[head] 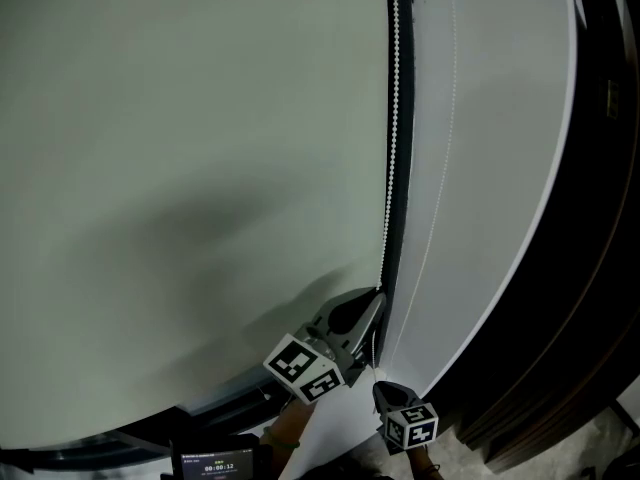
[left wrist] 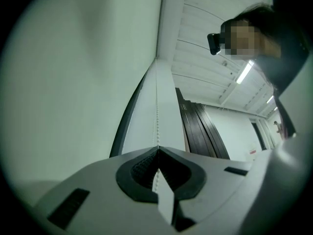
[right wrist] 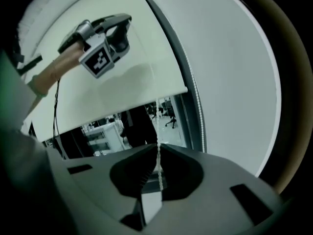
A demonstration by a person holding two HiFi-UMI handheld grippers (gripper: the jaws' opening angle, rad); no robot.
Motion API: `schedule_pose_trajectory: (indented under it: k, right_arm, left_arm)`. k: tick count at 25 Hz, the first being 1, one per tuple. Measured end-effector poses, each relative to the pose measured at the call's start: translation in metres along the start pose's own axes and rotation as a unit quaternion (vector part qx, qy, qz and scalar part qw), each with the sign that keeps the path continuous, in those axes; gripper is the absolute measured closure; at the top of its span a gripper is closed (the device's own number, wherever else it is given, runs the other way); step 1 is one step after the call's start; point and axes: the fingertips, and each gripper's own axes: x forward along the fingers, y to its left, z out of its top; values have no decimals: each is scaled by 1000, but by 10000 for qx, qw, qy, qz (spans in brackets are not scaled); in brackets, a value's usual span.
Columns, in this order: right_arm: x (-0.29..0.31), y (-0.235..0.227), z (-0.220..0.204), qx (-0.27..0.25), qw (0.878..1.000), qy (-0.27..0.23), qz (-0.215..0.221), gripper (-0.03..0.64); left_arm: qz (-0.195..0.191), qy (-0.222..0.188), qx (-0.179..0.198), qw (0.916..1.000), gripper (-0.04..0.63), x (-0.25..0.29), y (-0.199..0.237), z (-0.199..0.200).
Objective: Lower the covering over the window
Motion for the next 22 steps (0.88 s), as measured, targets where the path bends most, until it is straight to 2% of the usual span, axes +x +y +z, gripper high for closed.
schedule_pose_trajectory:
  k: [3, 6, 9, 12, 16, 18, 19, 20, 21, 22]
  right_arm:
    - [-22, 5, 59, 34, 9970, -768, 106, 597]
    - [-53, 14, 137, 32, 9856, -1623, 469, 590]
    - [-80, 33, 209, -311, 9724, -2106, 951, 517]
    - [-93, 46, 261, -795, 9614, -2356, 1180, 489]
    - [-90, 61, 313, -1162, 9491, -2544, 1448, 482]
    - [-91, 68, 332, -1297, 9420, -2670, 1564, 482]
    - [-93, 72, 340, -1295, 9383, -2777, 1605, 482]
    - [-97, 75, 347, -1246, 9348, -2899, 1631, 485]
    - [-100, 78, 352, -1177, 9321, -3009, 1639, 501]
    - [-102, 80, 355, -1117, 9305, -3086, 1628, 554]
  left_arm:
    - [104, 547, 180, 9983, 592, -9, 5, -42]
    - [240, 1086, -245, 9935, 592, -21, 10, -102]
    - [335, 1789, -453, 9823, 592, -40, 3, -161]
    - [332, 2618, -634, 9625, 593, -66, -14, -225]
    - [365, 3809, -936, 9191, 594, -120, -35, -310]
    - [392, 4242, -1074, 8983, 594, -146, -44, -340]
    - [422, 4356, -1147, 8918, 594, -156, -47, -350]
    - [480, 4384, -1238, 8889, 594, -164, -47, -356]
    - [559, 4352, -1334, 8886, 594, -169, -44, -358]
    - [634, 4315, -1402, 8889, 594, -173, -41, -358]
